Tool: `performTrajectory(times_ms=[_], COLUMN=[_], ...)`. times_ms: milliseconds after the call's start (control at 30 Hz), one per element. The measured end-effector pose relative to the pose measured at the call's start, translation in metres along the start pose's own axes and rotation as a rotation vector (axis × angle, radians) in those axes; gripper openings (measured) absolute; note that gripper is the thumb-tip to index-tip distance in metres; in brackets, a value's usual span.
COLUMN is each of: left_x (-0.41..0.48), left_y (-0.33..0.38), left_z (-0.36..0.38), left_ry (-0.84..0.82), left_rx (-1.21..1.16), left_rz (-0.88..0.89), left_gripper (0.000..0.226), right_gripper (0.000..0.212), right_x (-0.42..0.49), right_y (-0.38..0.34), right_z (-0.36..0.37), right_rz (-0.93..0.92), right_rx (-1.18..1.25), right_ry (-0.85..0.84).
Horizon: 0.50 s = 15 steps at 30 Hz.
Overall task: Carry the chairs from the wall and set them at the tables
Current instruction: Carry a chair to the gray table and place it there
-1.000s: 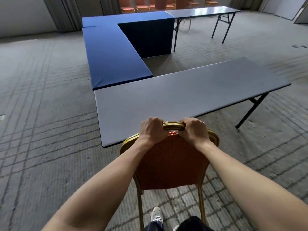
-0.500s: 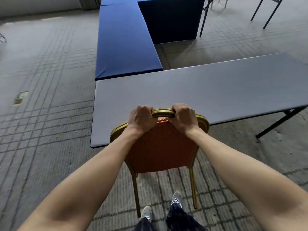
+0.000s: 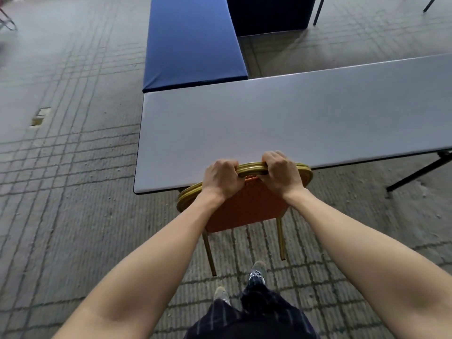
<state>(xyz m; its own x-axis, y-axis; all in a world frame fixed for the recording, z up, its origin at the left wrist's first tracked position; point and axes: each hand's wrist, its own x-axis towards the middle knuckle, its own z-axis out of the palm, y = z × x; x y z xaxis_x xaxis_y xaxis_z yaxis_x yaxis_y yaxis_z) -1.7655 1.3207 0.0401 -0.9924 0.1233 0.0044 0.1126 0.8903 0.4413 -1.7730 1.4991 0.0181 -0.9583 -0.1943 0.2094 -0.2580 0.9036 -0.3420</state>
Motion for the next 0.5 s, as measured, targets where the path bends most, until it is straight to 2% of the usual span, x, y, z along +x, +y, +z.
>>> performTrajectory(times_ms=[367, 500], left_x=[-0.08, -0.113], left_y=[-0.003, -0.001], left_z=[0.031, 0.042], left_ry=[-0.054, -0.095], left_rx=[0.001, -0.022], left_rz=[0.115, 0.113], left_gripper=[0.022, 0.021], right_gripper=[0.023, 0.021], right_x=[-0.084, -0.116], right_y=[-0.009, -0.007], right_z=[0.01, 0.006], right_rz=[-0.002, 0.002], right_rx=[-0.062, -0.024], right_ry=[-0.087, -0.202])
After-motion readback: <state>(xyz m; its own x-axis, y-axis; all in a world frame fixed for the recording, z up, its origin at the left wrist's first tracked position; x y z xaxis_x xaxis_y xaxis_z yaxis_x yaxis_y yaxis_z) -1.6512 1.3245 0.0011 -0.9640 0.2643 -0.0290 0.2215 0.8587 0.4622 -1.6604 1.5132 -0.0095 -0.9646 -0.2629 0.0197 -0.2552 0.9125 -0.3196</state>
